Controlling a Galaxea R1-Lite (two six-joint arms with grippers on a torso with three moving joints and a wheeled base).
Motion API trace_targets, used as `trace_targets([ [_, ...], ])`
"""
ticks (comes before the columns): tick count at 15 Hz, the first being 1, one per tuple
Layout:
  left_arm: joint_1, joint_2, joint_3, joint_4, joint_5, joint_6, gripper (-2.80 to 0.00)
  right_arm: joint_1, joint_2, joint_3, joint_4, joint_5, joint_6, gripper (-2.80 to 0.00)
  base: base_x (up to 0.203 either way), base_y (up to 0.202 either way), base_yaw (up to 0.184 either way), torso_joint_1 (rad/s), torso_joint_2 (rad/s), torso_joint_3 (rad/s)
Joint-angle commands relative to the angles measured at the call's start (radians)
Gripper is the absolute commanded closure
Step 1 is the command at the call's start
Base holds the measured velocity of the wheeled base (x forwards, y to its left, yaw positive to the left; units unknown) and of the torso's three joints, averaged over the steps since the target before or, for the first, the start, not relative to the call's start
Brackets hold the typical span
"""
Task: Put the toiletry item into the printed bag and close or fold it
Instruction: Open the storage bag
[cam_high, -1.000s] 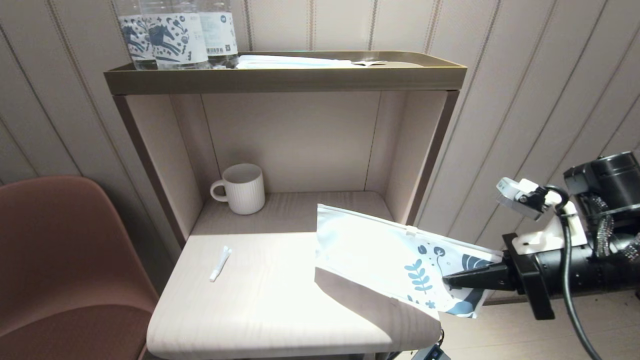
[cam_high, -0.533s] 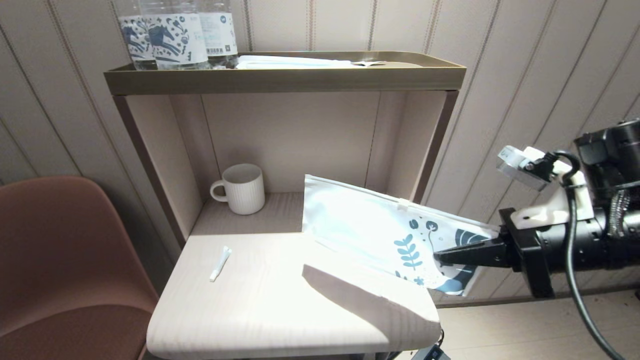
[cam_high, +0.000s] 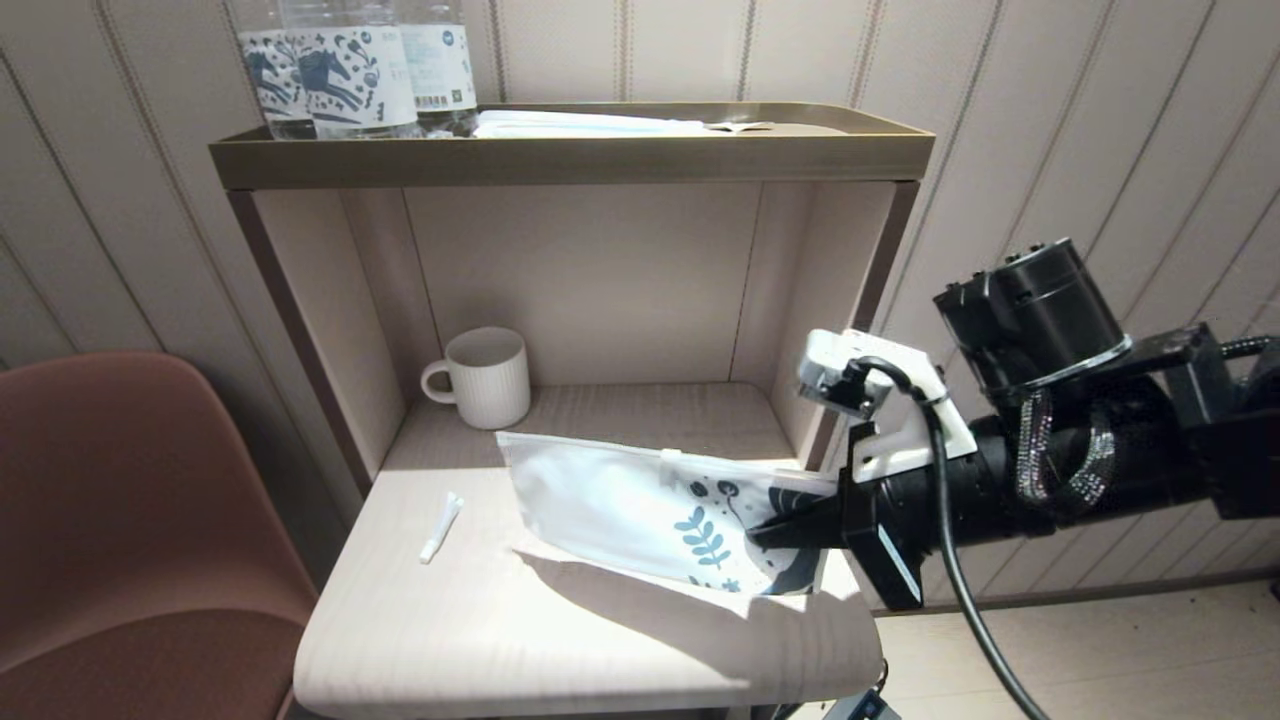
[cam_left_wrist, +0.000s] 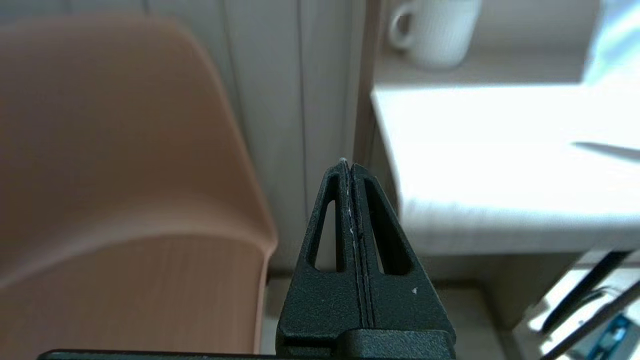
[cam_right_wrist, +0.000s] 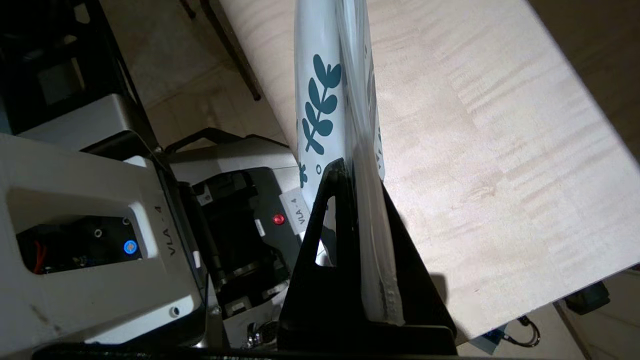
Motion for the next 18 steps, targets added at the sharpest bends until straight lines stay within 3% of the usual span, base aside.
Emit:
trace_targets([
  [1, 0.0, 0.072, -0.106, 0.013, -0.014, -0.002, 0.0, 0.016, 0.007, 0.001, 0.002, -0.008, -0.018, 0.0, 0.0, 0.0, 0.0, 0.0, 0.0, 0.0],
  [3, -0.001, 0.253, -0.277, 0.03, -0.115, -0.009, 0.0, 0.045, 0.01, -0.031, 0.014, -0.009, -0.032, 0.0, 0.0, 0.0, 0.0, 0.0, 0.0, 0.0],
  [4, -0.001, 0.365, -0.367, 0.035, -0.197, -0.031, 0.0, 0.069, 0.013, -0.044, 0.041, -0.01, -0.044, 0.0, 0.0, 0.0, 0.0, 0.0, 0.0, 0.0],
  [8, -0.001, 0.836, -0.677, 0.033, -0.603, -0.169, 0.0, 0.089, 0.039, -0.154, 0.116, -0.009, -0.073, 0.0, 0.0, 0.0, 0.0, 0.0, 0.0, 0.0],
  [11, -0.014, 1.164, -0.828, -0.039, -0.842, -0.214, 0.0, 0.141, 0.064, -0.197, 0.174, -0.009, -0.091, 0.0, 0.0, 0.0, 0.0, 0.0, 0.0, 0.0],
  [14, -0.094, 1.38, -0.92, -0.201, -1.023, -0.21, 0.0, 0.156, 0.111, -0.267, 0.22, 0.018, -0.092, 0.0, 0.0, 0.0, 0.0, 0.0, 0.0, 0.0],
  [16, -0.207, 1.412, -0.964, -0.25, -1.067, -0.197, 0.0, 0.147, 0.145, -0.299, 0.271, 0.104, -0.091, 0.0, 0.0, 0.0, 0.0, 0.0, 0.0, 0.0],
  [18, -0.285, 1.42, -0.949, -0.264, -1.079, -0.169, 0.0, 0.143, 0.152, -0.304, 0.274, 0.127, -0.093, 0.0, 0.0, 0.0, 0.0, 0.0, 0.0, 0.0],
])
